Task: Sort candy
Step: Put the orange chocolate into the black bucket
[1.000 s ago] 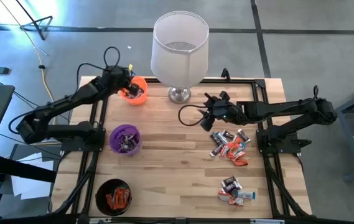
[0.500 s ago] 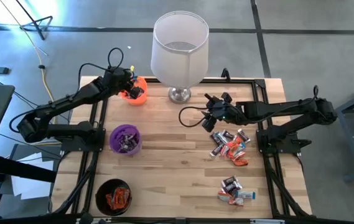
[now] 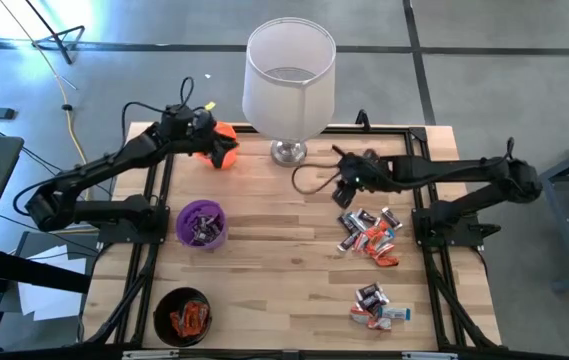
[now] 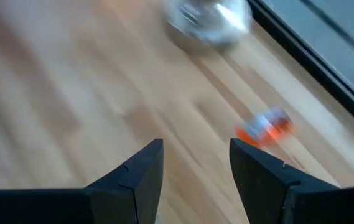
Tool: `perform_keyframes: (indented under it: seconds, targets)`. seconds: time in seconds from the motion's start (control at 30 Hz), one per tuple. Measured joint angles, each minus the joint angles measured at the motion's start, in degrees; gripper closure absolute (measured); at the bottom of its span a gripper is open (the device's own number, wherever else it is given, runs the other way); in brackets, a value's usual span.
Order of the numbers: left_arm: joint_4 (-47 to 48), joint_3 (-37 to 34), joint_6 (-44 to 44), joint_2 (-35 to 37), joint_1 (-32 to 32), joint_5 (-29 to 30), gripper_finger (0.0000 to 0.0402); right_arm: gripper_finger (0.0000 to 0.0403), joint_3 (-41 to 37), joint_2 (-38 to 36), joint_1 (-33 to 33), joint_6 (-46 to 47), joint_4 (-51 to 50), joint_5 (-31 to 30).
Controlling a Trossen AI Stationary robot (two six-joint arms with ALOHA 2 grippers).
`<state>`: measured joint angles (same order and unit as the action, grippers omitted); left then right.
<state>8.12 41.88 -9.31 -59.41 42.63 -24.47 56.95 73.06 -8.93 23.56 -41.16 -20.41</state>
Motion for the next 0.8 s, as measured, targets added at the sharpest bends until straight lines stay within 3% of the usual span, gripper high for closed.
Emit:
perform_keyframes:
  seconds: [0.1, 0.27, 0.4, 0.67, 0.8]
  targets:
    - [-6.53, 0.05, -3.83, 0.23, -3.30, -8.41, 0.0308, 0.0224, -0.02, 0.32, -5.49, 1.45, -4.40, 2.64]
    - [-7.33, 0.05, -3.16, 0.16, -11.12, -6.11, 0.0308, 0.0224, -1.79, 1.57, -12.99, -1.96, 0.13, 11.55]
    - [-5.45, 0.05, -2.56, 0.16, -17.01, -4.98, 0.0308, 0.0224, -3.94, 3.64, -15.73, -11.19, 6.34, 18.54]
    - [-3.36, 0.03, -2.57, 0.23, -23.49, -4.78, 0.0308, 0.0224, -8.90, 9.56, -15.95, -23.55, 17.91, 18.50]
    - [-3.39, 0.03, -2.53, 0.27, -24.46, -4.69, 0.0308, 0.0224, -9.07, 11.58, -15.95, -25.30, 18.40, 12.93]
